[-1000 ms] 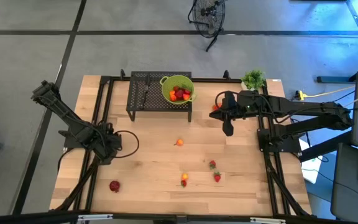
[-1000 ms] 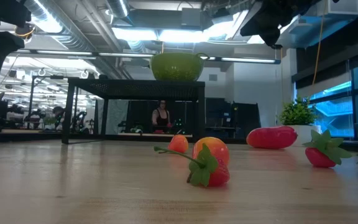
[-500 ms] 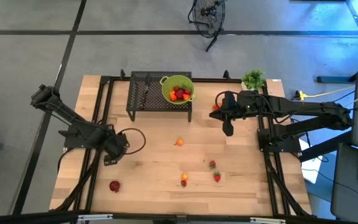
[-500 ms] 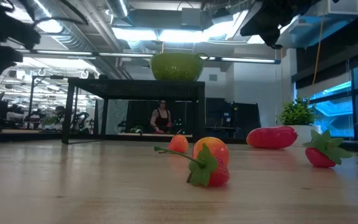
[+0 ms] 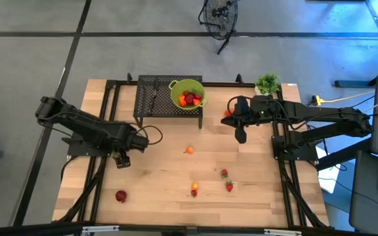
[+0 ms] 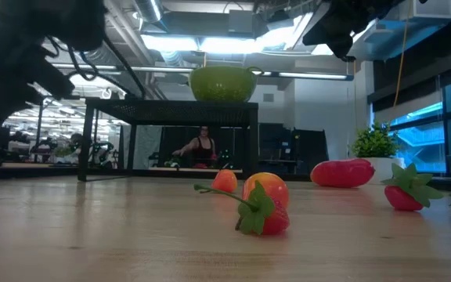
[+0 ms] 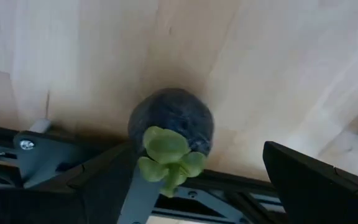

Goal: Pick & Place Fruit
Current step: Put the plum into the green strainer bowl on the shelf

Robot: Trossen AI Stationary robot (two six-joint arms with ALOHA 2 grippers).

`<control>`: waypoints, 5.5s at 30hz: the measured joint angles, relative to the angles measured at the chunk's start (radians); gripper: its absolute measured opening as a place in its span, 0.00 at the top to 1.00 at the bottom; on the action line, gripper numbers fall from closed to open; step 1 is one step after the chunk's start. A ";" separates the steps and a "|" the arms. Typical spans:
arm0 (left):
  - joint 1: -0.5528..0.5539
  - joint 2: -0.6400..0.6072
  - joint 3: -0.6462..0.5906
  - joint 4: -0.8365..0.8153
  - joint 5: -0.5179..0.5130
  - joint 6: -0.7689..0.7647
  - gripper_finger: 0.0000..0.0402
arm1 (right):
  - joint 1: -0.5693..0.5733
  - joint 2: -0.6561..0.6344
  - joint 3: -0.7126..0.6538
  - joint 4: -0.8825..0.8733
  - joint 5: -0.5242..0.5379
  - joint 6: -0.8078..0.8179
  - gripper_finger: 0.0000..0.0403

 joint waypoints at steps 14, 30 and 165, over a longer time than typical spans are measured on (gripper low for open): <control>0.146 0.152 0.000 -0.022 0.023 0.132 0.14 | 0.000 0.000 0.000 0.000 -0.002 0.002 0.92; 0.155 0.335 0.000 -0.026 0.066 0.179 0.14 | 0.000 0.000 0.000 -0.001 -0.002 0.002 0.92; 0.229 0.002 0.037 1.691 -0.450 0.757 0.36 | 0.300 0.001 0.000 -0.100 0.141 0.161 0.92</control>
